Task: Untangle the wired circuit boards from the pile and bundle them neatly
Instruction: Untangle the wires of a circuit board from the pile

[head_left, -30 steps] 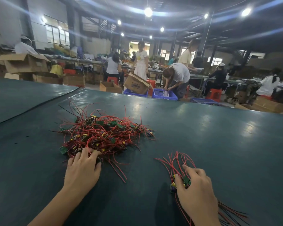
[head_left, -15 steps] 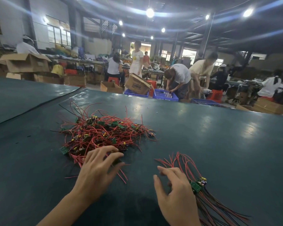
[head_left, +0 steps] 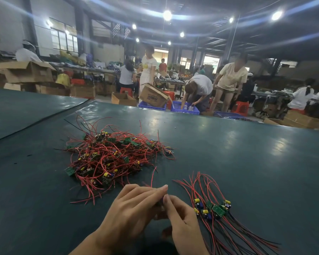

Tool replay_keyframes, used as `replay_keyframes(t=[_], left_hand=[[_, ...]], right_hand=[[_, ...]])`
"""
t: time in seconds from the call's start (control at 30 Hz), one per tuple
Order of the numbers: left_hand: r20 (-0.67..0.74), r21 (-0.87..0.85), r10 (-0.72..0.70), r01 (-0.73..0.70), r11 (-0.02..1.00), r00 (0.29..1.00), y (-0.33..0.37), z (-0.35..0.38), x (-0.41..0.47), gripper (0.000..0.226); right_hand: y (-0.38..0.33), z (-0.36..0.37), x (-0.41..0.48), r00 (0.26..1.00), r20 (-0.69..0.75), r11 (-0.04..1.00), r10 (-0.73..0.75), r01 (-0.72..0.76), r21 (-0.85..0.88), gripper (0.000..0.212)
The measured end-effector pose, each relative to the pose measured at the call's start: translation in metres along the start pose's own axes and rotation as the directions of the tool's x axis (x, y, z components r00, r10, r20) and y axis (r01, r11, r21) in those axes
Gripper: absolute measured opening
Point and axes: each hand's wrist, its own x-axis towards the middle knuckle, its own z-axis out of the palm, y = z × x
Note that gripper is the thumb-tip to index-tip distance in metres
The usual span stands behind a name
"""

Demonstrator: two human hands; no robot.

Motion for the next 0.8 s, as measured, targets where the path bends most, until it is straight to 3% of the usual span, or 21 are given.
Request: replay_keyframes(t=[0.2,0.27,0.33,0.37,0.4,0.47,0.53,0.8], left_hand=[[0.022,-0.009,0.000,0.001,1.000,1.000,0.002,0.005,-0.003,0.041],[0.056,-0.044,-0.086,0.089,0.995,0.995,0.003,0.004,-0.005,0.044],[0.070,-0.148,-0.265,0.272,0.951,0.962,0.004,0.001,-0.003,0.023],[0.105,-0.231,-0.371,0.386,0.893,0.923,0.005,0.000,-0.002,0.010],[0.171,-0.317,-0.478,0.507,0.802,0.862,0.005,0.000,0.000,0.013],[0.314,-0.441,-0.604,0.676,0.591,0.733,0.005,0.003,0.001,0.036],[0.373,-0.510,-0.655,0.735,0.446,0.657,0.006,0.005,0.001,0.049],[0.452,-0.577,-0.713,0.785,0.225,0.537,0.010,0.012,0.001,0.030]], right_hand=[[0.001,-0.002,0.001,0.987,-0.134,0.996,0.087,-0.082,0.044,0.011],[0.001,-0.002,0.002,0.982,-0.172,0.996,0.081,-0.076,0.036,0.011],[0.001,-0.004,0.002,0.979,-0.191,0.997,0.071,-0.068,0.020,0.012],[0.001,-0.004,0.002,0.979,-0.190,0.998,0.067,-0.066,0.009,0.013],[0.001,-0.004,0.001,0.981,-0.183,0.998,0.061,-0.063,-0.001,0.013],[0.002,-0.005,0.001,0.986,-0.158,0.998,0.055,-0.057,-0.011,0.014],[0.002,-0.005,0.001,0.990,-0.132,0.998,0.056,-0.059,-0.016,0.013],[0.007,-0.010,0.004,0.988,-0.132,0.997,0.076,-0.078,-0.008,0.014]])
